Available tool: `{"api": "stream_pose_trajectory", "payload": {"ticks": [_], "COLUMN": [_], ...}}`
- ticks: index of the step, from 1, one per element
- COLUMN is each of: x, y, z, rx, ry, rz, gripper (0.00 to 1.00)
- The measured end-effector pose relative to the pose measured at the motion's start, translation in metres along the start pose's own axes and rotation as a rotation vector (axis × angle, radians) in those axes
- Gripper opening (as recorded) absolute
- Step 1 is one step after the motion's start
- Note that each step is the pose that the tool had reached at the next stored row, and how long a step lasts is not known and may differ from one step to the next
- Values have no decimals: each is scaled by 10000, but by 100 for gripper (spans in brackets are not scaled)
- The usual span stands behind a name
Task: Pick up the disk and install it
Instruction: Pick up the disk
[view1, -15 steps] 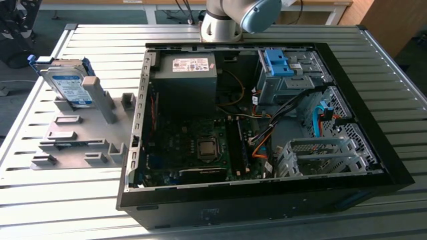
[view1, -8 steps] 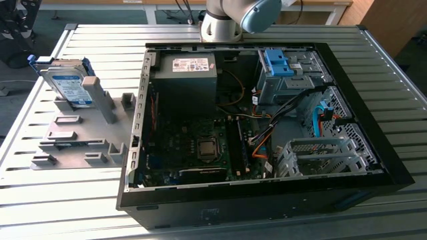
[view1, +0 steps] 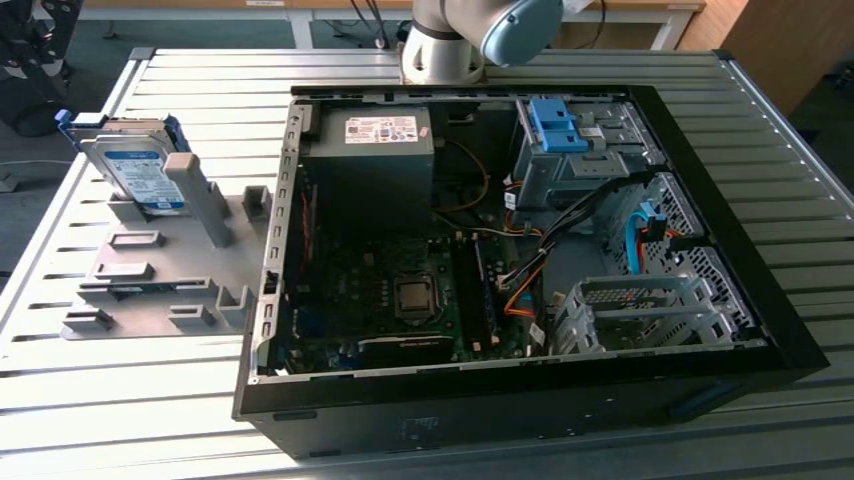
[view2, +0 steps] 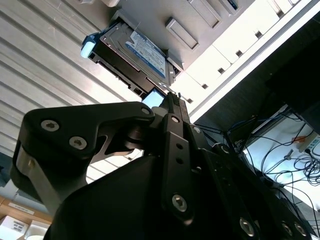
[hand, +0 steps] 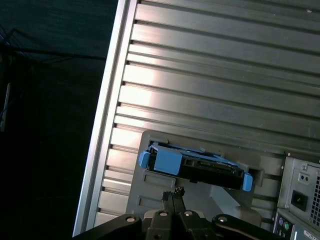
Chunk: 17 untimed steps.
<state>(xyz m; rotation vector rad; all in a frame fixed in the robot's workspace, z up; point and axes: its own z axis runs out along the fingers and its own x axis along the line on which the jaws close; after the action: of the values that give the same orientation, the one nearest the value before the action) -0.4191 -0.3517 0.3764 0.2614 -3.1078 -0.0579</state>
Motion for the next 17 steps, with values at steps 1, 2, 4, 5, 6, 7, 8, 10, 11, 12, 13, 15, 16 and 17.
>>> {"api": "stream_pose_trajectory", "payload": {"ticks": [1,2,4,5,6,7,8,10,11,12,13,15,16,17], "x": [0,0,0,0,0,0,0,0,0,0,0,0,0,0], "y": [0,0,0,0,0,0,0,0,0,0,0,0,0,0], "z": [0,0,0,0,0,0,0,0,0,0,0,1,0,0], "rx": [0,0,0,0,0,0,0,0,0,0,0,2,3,4], "ry": [-1,0,0,0,0,0,0,0,0,0,1,3,6,8], "rz": [-4,-6,-6,-6,-6,-6,-6,-7,-7,-13,-27,-107,-169,-246], "gripper": [11,11,11,11,11,11,11,11,11,11,11,11,11,11]}}
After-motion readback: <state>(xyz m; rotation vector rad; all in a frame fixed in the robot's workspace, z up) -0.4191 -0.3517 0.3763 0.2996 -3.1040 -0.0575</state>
